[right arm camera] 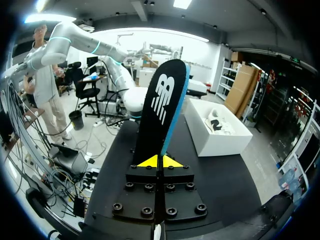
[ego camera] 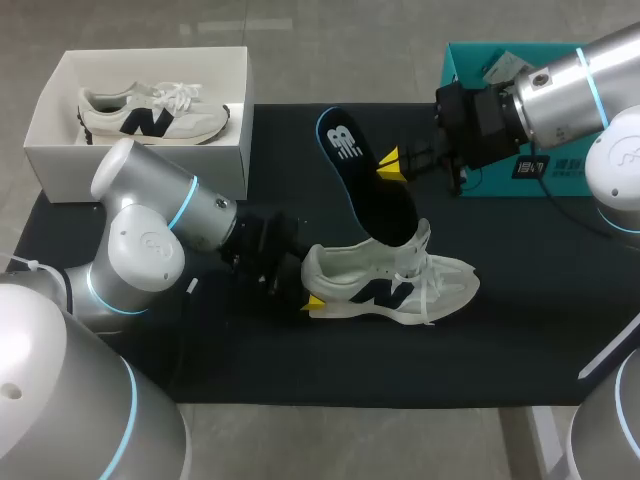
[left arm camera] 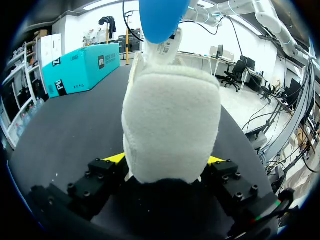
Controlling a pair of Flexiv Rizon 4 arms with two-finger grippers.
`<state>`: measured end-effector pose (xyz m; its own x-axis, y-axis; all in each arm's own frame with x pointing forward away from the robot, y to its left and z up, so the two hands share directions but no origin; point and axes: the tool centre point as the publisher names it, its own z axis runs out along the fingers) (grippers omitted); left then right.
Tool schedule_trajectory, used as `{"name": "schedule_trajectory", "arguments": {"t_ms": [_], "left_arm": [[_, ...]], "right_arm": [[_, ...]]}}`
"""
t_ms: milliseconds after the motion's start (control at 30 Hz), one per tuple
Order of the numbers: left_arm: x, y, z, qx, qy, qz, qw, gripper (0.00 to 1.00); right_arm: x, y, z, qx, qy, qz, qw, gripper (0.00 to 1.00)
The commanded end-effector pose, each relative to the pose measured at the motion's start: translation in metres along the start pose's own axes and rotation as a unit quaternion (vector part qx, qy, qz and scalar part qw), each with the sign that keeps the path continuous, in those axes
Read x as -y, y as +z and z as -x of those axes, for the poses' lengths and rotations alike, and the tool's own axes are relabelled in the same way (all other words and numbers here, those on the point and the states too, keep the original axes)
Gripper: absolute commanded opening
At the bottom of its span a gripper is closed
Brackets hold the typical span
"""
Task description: Take the shoe out of the shoebox, open the shoe tongue, remove and reinsert the insole, then place the shoe into the shoebox
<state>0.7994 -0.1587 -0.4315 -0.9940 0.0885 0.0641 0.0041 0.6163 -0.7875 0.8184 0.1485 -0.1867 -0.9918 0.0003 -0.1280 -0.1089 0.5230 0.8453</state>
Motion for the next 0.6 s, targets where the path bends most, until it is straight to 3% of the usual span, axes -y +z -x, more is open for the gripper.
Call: {"name": "schedule_trajectory", "arguments": {"t_ms": [33,200,600], "left_arm": [[-0.002,0.002,0.0,0.0,0.0,0.001,1.0,0.0],[-0.002,0.002,0.0,0.0,0.0,0.001,1.0,0.0],[-0.002,0.002,0.0,0.0,0.0,0.001,1.0,0.0]], "right_arm": [[0.0,0.002,0.0,0.001,0.0,-0.001,1.0,0.0],[-0.004,-0.016,-0.018,0.057,0.042,0.004,0.997,0.0],[-0.051,-0.057,-0.052,0.153,0.144,0.026,0.977,0.0]]}}
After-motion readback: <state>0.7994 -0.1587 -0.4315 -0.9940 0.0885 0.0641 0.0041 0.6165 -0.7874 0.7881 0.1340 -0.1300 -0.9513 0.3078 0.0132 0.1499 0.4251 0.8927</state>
